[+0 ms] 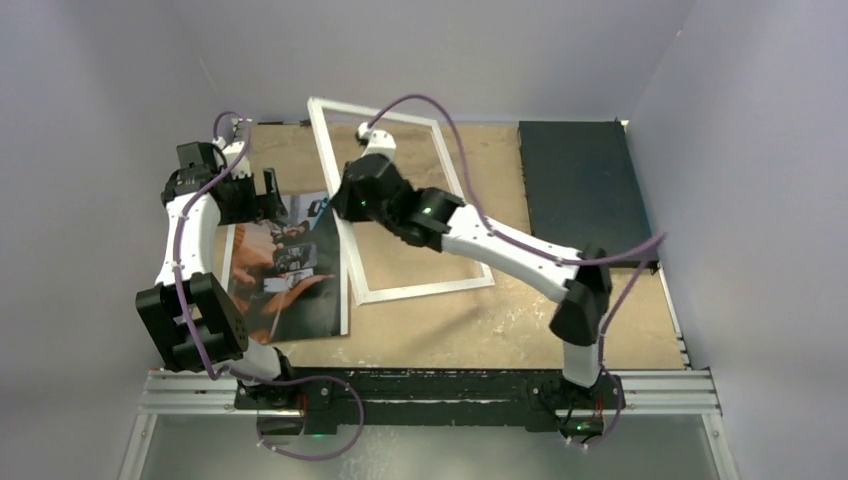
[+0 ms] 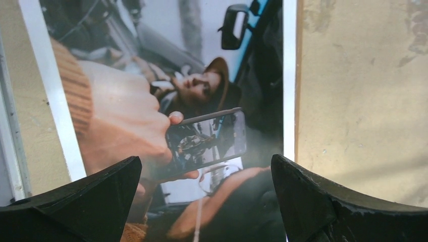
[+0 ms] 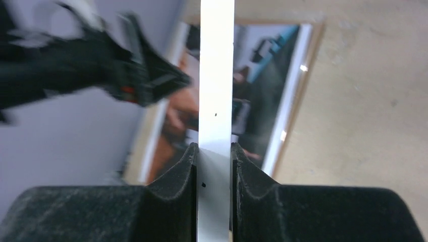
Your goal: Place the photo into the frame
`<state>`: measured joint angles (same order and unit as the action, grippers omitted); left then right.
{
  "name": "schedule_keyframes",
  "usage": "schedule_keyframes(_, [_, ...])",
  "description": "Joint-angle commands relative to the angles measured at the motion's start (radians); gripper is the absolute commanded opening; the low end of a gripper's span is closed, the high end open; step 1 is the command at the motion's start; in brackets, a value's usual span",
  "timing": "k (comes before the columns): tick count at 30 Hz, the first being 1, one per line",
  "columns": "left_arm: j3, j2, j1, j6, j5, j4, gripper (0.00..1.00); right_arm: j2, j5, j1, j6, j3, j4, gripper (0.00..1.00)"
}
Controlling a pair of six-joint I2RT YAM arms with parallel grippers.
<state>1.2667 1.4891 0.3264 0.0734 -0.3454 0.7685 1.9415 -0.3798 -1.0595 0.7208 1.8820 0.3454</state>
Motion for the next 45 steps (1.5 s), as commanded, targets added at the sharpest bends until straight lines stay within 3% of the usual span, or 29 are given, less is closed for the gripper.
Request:
schedule_keyframes(1, [0.04, -0.023, 0.003, -0.018, -0.109, 0.004, 1.0, -0.154, 0.096, 0.055, 0.078, 0.018, -0.091, 0.0])
schedule_keyframes(8, [-0.006, -0.027, -0.006, -0.108, -0.325, -0.082, 1.0, -0.34, 0.357, 0.143, 0.288, -0.223, -0.458, 0.0])
schedule_keyframes(13, [-0.066, -0.024, -0.113, -0.164, -0.36, -0.189, 1.0, -0.369, 0.472, 0.157, 0.384, -0.233, -0.56, 0.0])
schedule_keyframes(16, [-0.122, -0.028, -0.19, -0.236, -0.37, -0.337, 1.0, -0.388, 0.523, 0.163, 0.451, -0.276, -0.633, 0.0])
schedule_keyframes(28, [-0.302, 0.006, -0.253, -0.466, -0.489, -0.686, 1.0, -0.448, 0.549, 0.166, 0.673, -0.419, -0.91, 0.0])
schedule_keyframes(39, [-0.394, 0.015, -0.32, -0.488, -0.447, -0.78, 0.99, -0.381, 0.512, 0.151, 0.791, -0.419, -1.113, 0.0])
schedule_keyframes(43, [-0.421, 0.014, -0.32, -0.484, -0.462, -0.803, 0.84, -0.365, 0.507, 0.146, 0.795, -0.4, -1.132, 0.0])
schedule_keyframes(45, [-0.412, 0.011, -0.32, -0.478, -0.473, -0.789, 0.68, -0.373, 0.501, 0.145, 0.787, -0.415, -1.123, 0.0])
